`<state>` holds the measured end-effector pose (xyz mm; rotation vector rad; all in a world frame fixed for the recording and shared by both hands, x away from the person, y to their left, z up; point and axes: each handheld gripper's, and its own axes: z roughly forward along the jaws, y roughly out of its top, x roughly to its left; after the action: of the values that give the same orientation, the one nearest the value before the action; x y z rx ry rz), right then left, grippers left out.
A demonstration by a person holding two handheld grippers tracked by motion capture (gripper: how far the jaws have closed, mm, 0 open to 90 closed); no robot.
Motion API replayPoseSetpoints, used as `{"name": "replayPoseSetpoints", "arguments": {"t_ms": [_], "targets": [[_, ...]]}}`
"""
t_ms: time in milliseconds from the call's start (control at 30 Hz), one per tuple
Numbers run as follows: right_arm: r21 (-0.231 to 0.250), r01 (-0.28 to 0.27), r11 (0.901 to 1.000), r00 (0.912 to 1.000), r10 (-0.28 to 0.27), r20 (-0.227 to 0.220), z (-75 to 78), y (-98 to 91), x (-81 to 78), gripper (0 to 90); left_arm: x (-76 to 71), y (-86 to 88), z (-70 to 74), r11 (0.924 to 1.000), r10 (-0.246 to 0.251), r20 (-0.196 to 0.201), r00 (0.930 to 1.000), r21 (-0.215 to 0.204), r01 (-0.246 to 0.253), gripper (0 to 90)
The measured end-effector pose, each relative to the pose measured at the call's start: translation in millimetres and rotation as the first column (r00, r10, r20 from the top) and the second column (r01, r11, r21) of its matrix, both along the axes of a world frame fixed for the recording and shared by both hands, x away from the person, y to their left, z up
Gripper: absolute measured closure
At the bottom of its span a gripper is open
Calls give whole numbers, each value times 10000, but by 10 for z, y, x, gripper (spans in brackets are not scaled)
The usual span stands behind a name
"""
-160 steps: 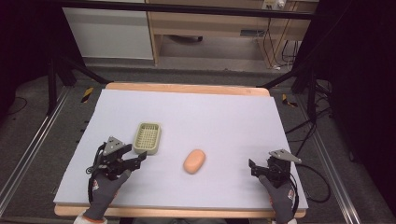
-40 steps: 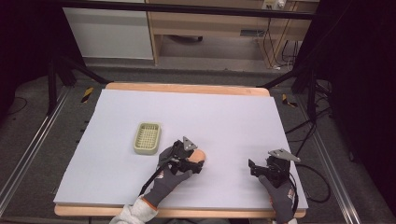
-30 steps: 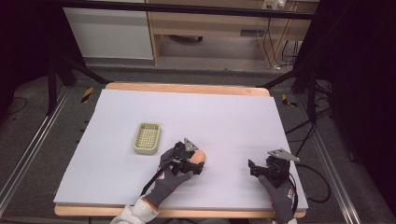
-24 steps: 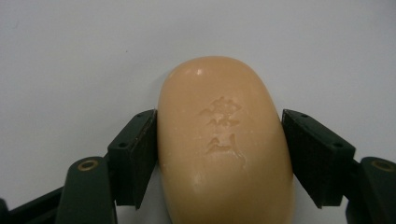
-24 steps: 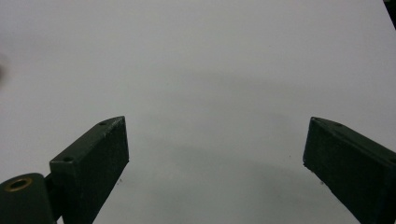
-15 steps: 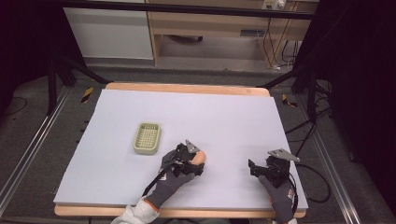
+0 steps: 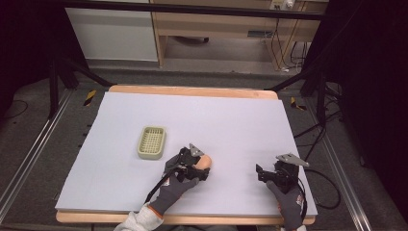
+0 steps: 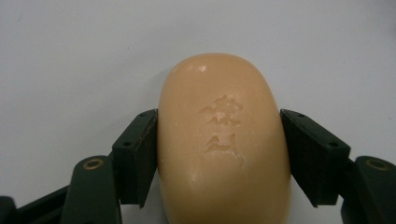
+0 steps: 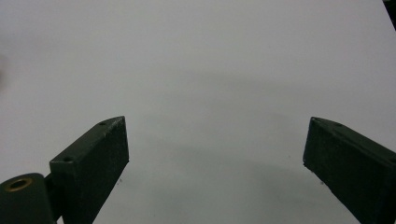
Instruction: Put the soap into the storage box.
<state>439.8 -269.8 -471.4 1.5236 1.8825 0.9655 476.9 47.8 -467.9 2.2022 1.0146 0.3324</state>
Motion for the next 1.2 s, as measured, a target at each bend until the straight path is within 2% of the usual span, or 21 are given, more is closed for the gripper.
{"name": "replayPoseSetpoints", "arguments": {"t_ms": [433, 667, 1200], "targets": [[55, 11, 10000, 10000, -12, 17, 5, -4, -5, 73, -38, 158, 187, 9995, 96, 233, 9997, -314, -89, 312], [45, 28, 10000, 10000, -28, 27, 7, -5, -7, 72, -72, 195, 256, 9995, 38, 369, 9993, -313, -27, 313], [3, 26, 10000, 10000, -26, 52, 7, -6, -8, 73, -98, 382, 413, 9974, 328, 676, 9972, -666, -283, 315]]}}
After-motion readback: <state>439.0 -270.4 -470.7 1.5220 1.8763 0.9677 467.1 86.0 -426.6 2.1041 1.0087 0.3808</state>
